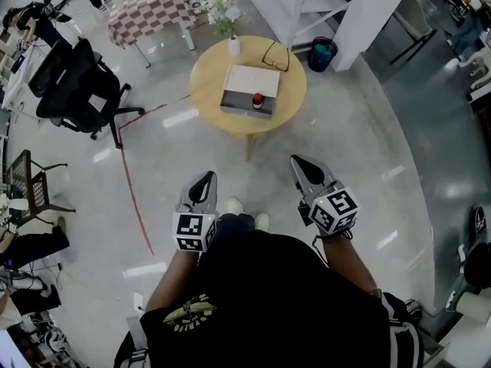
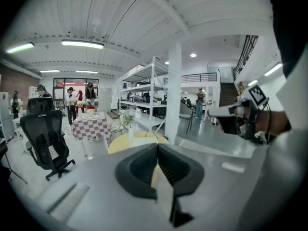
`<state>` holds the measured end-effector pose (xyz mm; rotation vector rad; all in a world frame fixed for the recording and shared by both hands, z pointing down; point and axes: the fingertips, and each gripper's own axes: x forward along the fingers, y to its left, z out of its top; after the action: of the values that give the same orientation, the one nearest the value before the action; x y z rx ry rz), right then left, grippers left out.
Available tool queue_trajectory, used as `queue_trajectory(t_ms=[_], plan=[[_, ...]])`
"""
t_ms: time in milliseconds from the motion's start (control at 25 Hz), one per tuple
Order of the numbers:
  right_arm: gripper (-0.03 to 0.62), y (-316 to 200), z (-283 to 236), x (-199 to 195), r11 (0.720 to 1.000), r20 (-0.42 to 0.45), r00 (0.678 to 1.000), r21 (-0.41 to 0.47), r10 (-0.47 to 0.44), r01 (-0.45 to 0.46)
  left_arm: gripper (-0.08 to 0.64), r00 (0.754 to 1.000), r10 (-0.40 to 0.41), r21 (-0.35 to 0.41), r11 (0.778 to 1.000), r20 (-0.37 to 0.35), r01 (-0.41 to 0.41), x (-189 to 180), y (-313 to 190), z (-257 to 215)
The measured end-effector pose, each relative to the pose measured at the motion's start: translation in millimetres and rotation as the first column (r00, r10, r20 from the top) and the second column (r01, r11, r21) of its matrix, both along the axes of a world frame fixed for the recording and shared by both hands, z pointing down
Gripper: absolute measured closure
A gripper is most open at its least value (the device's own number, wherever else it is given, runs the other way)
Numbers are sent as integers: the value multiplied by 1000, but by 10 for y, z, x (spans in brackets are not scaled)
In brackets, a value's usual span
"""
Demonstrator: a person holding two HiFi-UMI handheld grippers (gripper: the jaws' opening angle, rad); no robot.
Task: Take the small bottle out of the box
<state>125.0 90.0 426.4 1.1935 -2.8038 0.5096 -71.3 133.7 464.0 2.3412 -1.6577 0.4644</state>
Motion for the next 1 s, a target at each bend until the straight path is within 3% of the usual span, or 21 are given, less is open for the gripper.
queue_trajectory(t_ms=[160,600,1000], plan=[[584,-63,-135,-82,999,-1,1000,43,-24,24,560,1000,-10,29,1000,0,10,-54,-96,-92],[584,-60,7,333,999,-3,999,-13,45,-45,560,1000,27,8,1000,-16,-27,257,-137,10],[584,86,-100,387,998,4,999,30,53,-54,560,999,47,50,998,-6,-46,331,-78,-131]])
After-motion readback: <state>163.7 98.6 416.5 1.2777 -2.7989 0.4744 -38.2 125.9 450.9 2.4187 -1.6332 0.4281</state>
